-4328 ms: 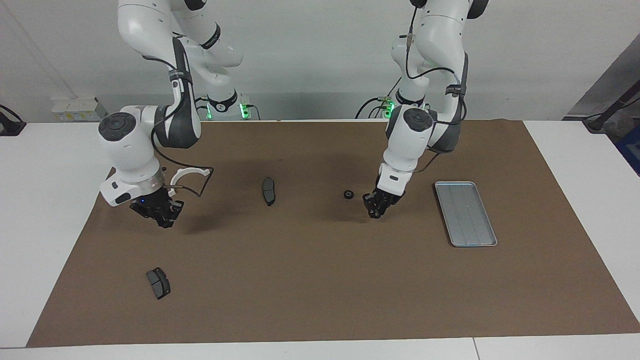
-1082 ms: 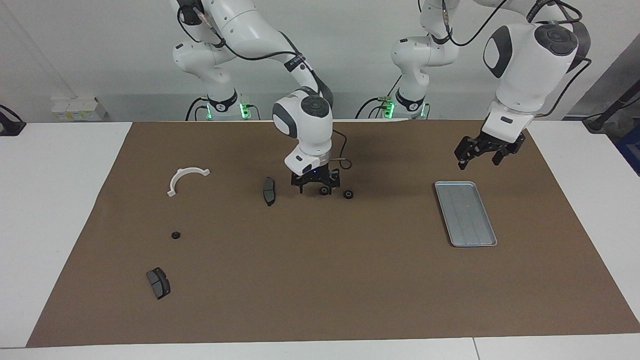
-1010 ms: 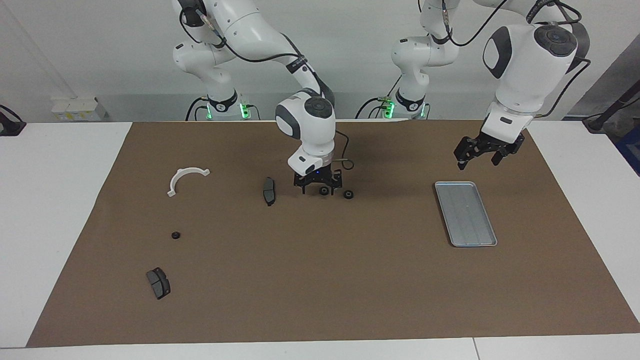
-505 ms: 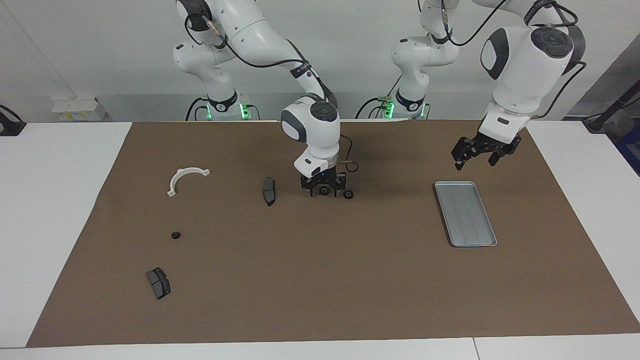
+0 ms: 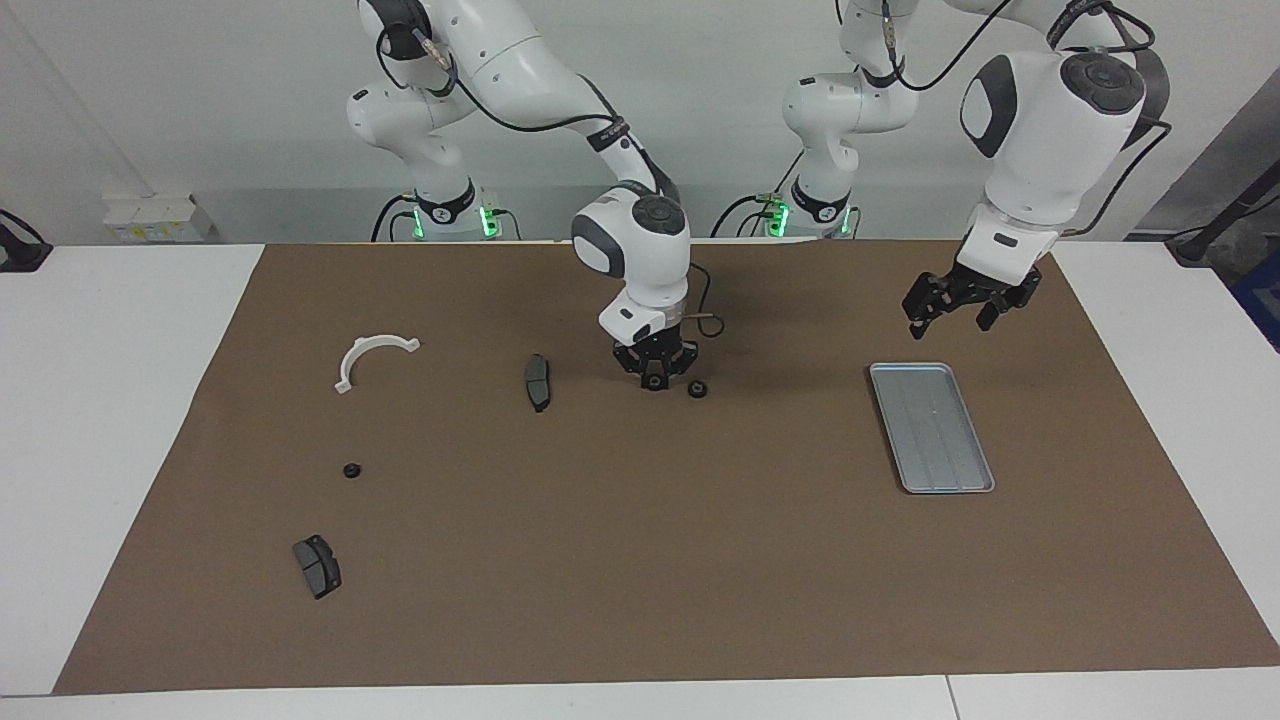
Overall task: Place bearing gear from tray to pile
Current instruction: 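Move the right gripper back to the center and grasp a gear, then carry the gear with the right gripper and set it near the first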
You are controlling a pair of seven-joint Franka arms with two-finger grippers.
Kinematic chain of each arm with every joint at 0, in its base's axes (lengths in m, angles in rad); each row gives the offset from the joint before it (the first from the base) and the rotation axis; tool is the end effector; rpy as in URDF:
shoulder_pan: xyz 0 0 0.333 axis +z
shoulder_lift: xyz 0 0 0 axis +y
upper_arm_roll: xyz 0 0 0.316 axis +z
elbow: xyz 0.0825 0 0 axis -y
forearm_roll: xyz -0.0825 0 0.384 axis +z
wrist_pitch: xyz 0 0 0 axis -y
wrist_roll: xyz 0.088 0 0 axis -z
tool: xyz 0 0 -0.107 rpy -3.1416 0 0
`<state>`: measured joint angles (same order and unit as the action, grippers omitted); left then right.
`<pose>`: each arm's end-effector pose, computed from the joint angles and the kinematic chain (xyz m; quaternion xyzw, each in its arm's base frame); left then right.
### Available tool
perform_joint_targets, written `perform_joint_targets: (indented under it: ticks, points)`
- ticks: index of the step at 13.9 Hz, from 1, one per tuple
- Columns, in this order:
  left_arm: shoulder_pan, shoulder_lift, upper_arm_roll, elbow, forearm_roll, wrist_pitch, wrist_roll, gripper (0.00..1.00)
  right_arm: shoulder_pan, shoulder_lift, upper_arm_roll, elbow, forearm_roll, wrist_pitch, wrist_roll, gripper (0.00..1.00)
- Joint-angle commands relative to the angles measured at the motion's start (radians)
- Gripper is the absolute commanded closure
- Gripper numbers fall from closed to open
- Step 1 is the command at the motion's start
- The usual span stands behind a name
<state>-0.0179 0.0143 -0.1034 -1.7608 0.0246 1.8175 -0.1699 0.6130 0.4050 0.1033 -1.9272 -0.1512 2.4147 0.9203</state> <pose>0.5683 -0.0669 0.5476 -0.9995 -0.0216 -0.0226 0.0080 0.4793 0.4117 0.2876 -0.9972 0.0525 -0.0531 0.0092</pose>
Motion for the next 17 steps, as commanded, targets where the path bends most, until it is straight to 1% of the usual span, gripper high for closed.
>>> perform_joint_targets:
  ticks: [1, 3, 9, 10, 13, 17]
  points:
    - [-0.002, -0.030, 0.002, -0.037, -0.012, 0.025, 0.010, 0.00, -0.034, -0.018, -0.002, -0.016, -0.019, 0.024, 0.025, 0.95]
    - [-0.002, -0.030, 0.002, -0.037, -0.012, 0.025, 0.012, 0.00, -0.094, -0.044, -0.002, -0.016, -0.019, 0.027, -0.007, 0.95]
    - [-0.002, -0.030, 0.002, -0.037, -0.012, 0.025, 0.010, 0.00, -0.317, -0.101, -0.002, -0.030, -0.019, 0.020, -0.248, 0.95]
    - [-0.002, -0.030, 0.002, -0.037, -0.012, 0.025, 0.010, 0.00, -0.358, -0.118, 0.000, -0.076, -0.019, 0.030, -0.288, 0.95]
    - [-0.004, -0.030, 0.002, -0.037, -0.012, 0.025, 0.010, 0.00, -0.456, -0.155, 0.001, -0.136, -0.016, 0.024, -0.427, 0.95]
    - [-0.004, -0.030, 0.002, -0.037, -0.012, 0.026, 0.010, 0.00, -0.576, -0.228, 0.001, -0.272, -0.002, 0.029, -0.592, 0.95]
